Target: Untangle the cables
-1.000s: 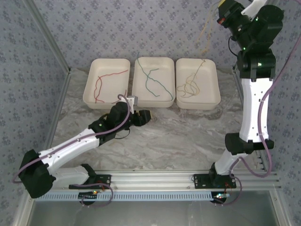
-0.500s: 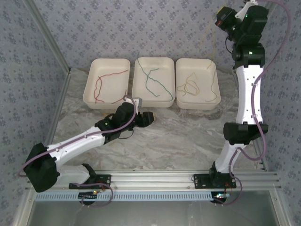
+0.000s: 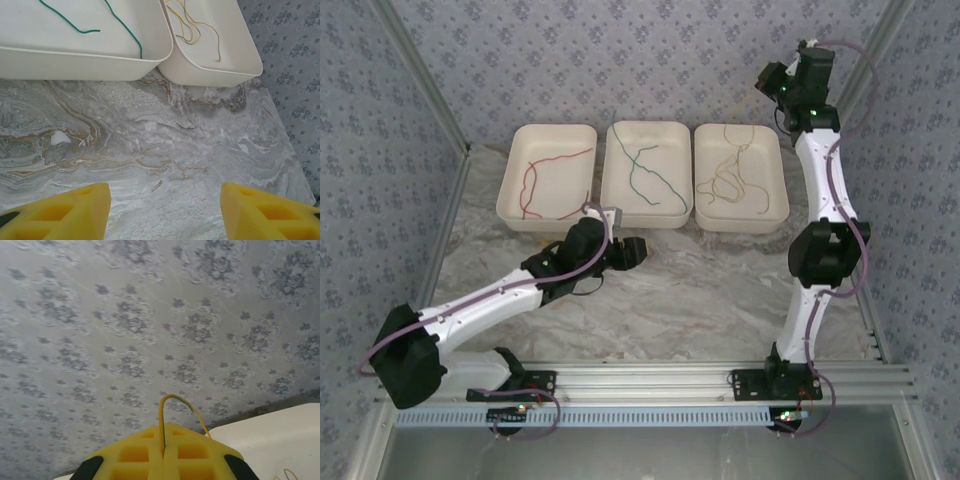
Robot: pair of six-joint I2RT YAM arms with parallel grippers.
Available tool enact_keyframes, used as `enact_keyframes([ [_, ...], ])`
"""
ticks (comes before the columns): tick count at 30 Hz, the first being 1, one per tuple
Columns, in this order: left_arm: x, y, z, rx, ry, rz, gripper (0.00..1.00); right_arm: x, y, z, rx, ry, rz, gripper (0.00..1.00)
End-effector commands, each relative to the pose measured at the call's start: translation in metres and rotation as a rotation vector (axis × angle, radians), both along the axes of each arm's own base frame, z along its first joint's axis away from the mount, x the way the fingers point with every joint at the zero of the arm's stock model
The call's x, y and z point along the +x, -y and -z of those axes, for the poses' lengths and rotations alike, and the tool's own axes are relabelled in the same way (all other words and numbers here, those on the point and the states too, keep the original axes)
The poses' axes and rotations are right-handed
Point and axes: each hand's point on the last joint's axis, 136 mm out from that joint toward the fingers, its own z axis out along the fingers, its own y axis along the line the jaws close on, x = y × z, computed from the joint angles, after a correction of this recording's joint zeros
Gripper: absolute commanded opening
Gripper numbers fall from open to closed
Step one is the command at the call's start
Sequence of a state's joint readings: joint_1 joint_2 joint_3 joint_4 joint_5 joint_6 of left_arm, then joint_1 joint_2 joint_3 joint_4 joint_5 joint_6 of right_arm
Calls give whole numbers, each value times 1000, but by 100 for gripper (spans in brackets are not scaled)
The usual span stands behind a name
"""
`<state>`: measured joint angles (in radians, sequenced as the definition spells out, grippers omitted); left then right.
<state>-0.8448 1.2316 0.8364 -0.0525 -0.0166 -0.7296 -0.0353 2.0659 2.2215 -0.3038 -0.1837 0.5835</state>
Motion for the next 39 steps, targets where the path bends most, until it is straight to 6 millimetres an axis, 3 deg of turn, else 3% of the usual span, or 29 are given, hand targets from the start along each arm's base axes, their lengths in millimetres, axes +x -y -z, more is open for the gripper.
enact_keyframes([
  [1, -3, -2, -15, -8, 36, 14, 60, 16, 25, -4, -41, 50, 80, 0],
  [8, -2, 0, -4, 18, 20, 17, 60, 35, 55, 17, -56, 23, 147, 0],
  [11, 0, 3, 0, 22, 13, 16, 60, 43, 55, 28, -47, -1, 128, 0],
  [22, 0, 2, 7, 22, -7, 5, 60, 67, 42, 122, -27, -188, 94, 0],
  [29, -2, -3, 6, 23, -9, -9, 61, 61, 37, 182, -27, -341, 84, 0],
  [30, -1, -5, 7, 28, -12, -18, 61, 59, 36, 189, -28, -361, 82, 4],
  [33, -1, -11, 6, 38, -11, -42, 61, 55, 36, 202, -23, -410, 83, 15],
  [39, -4, -21, 1, 39, -2, -64, 61, 44, 39, 227, -10, -495, 113, 12],
])
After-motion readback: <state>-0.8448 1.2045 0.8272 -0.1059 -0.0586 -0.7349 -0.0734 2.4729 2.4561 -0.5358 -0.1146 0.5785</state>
